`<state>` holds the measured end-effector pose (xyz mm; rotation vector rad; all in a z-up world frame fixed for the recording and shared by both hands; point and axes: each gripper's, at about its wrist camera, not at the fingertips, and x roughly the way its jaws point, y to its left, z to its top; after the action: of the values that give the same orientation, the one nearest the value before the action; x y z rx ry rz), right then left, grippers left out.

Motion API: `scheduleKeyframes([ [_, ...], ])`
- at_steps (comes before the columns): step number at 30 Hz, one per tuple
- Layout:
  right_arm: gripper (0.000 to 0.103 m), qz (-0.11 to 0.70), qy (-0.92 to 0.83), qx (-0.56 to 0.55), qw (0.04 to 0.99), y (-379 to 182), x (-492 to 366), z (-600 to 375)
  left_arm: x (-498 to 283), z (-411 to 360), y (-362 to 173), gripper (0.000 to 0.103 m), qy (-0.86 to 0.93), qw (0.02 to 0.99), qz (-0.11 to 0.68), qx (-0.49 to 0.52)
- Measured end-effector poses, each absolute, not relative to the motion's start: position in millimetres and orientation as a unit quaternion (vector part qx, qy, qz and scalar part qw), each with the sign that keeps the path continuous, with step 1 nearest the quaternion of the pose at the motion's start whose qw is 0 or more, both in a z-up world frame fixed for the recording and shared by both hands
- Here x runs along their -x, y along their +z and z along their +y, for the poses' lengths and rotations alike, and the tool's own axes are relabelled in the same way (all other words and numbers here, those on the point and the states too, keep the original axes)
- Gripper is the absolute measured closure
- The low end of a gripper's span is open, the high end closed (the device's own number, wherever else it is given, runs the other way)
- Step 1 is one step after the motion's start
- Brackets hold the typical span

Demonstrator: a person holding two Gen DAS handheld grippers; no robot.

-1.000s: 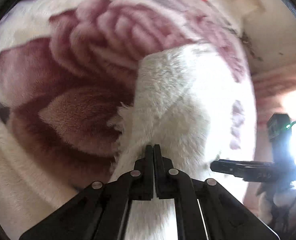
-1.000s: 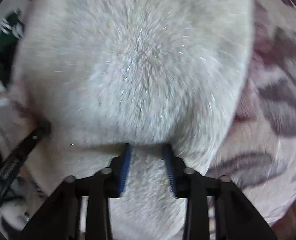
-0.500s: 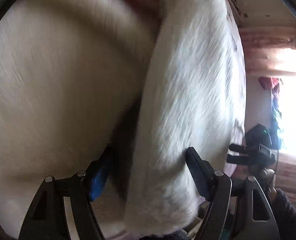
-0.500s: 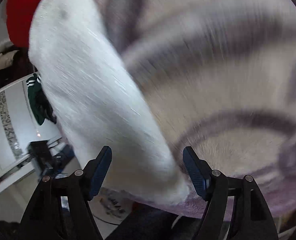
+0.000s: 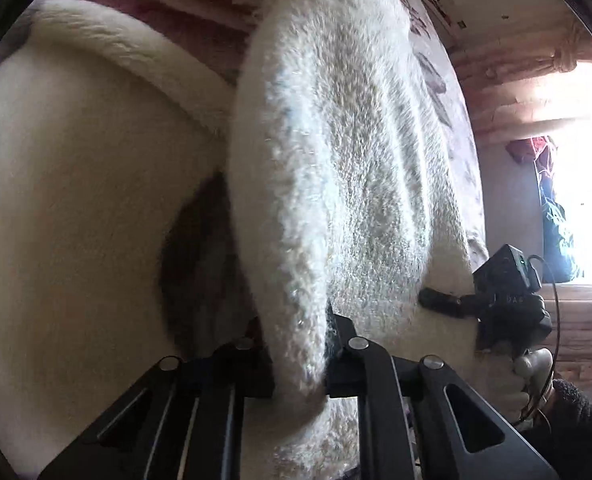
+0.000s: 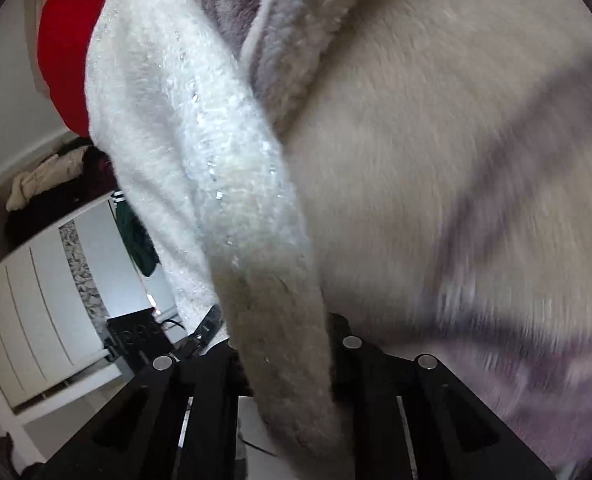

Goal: Fold large clothes

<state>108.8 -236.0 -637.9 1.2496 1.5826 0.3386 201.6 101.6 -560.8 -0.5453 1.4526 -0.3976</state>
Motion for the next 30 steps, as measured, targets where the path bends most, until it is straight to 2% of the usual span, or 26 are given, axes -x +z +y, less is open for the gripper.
scheduleKeyframes([
  [4,0.090,0.679,0.161,-0.499,0.514,-591,-81,-267,-163,114,-537,0.093,-0.170,0.676,0.667,0.263],
  [8,0.090,0.706,0.153,-0.518,0.459,-575,-26,-275,-133,126,-534,0.093,-0.154,0.630,0.697,0.307],
  [13,0.089,0.697,0.143,-0.568,0.414,-576,7,-274,-171,137,-536,0.094,-0.142,0.600,0.691,0.378],
  [21,0.089,0.656,0.213,-0.594,0.415,-527,-83,-254,-259,158,-506,0.094,-0.146,0.610,0.649,0.431],
  [25,0.089,0.626,0.223,-0.616,0.424,-522,-138,-263,-317,148,-510,0.092,-0.147,0.612,0.643,0.437],
  [27,0.086,0.606,0.219,-0.641,0.417,-531,-168,-272,-345,135,-522,0.090,-0.147,0.607,0.643,0.443],
  [30,0.067,0.566,0.196,-0.704,0.382,-562,-207,-288,-378,135,-543,0.082,-0.142,0.597,0.636,0.467],
])
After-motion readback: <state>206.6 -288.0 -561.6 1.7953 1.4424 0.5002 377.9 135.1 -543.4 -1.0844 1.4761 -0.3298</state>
